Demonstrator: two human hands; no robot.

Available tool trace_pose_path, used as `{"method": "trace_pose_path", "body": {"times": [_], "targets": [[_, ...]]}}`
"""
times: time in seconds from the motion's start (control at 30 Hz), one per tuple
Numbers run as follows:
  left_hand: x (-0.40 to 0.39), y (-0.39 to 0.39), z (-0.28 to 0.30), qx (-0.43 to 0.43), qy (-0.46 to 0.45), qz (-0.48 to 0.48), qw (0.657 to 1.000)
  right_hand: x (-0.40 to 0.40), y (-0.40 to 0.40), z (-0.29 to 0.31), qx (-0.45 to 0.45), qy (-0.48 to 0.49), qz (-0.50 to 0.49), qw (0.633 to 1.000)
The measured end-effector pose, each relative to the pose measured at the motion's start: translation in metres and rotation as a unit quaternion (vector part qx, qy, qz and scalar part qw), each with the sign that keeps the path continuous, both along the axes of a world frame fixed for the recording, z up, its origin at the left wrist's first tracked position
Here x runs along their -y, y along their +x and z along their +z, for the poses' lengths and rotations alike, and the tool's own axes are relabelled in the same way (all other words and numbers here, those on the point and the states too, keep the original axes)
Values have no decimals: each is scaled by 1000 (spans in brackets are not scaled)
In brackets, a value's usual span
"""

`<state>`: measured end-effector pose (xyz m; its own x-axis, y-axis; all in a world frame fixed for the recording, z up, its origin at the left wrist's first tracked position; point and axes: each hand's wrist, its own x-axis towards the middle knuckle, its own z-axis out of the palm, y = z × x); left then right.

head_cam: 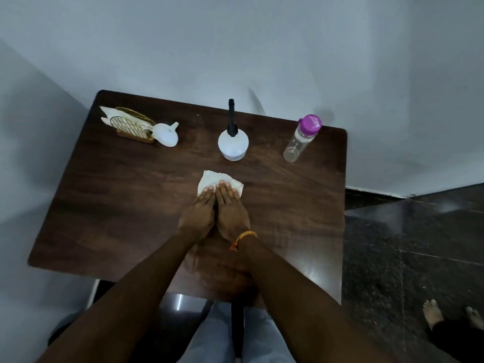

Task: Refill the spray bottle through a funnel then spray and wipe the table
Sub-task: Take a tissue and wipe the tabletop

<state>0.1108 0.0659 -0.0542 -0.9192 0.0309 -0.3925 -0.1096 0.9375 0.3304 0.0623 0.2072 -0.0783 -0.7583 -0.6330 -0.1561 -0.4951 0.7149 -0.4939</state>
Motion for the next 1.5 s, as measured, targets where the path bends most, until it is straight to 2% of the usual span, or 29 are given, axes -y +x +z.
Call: {"method": "trace_pose_path", "body": {"times": [0.27, 0.4, 0.57, 0.67, 0.77, 0.9, 1.03, 1.17, 1.27, 1.33, 1.4, 1.5], "targets": [[-6, 98, 3, -10, 53, 55, 997, -3, 89, 3, -11, 13, 48, 999], [-16, 174, 4, -37, 30, 37, 998, -15, 161, 13, -54, 53, 79, 994], [-28, 253, 17, -128, 15, -7, 992, -46, 247, 12, -33, -16, 50, 998], [-27, 278, 4, -122, 25, -43, 991, -59, 272, 12, -13, -8, 49, 999], [-31, 288, -5, -96, -4, -67, 993, -60, 273, 13, 15, 6, 53, 998], [-36, 247, 10, -21, -9, -23, 999, -43, 234, 19, 58, 5, 12, 998], [-18, 165, 6, -74, -43, -40, 996, -19, 155, 22, 34, 36, 17, 999], [-9, 62, 22, -57, 34, 64, 996, 3, 65, 17, 49, 53, 29, 997], [1, 14, 20, -56, 9, 29, 998, 12, 13, 23, 38, 72, 31, 996], [-3, -2, 16, -21, 14, 23, 999, 4, -5, 21, 27, 79, 24, 996], [-20, -15, 17, -26, 5, -1, 1000, -13, -13, 16, 31, 68, 2, 997], [-54, -32, 11, -34, -33, -88, 995, -46, -19, 14, 24, 54, -31, 998]]}}
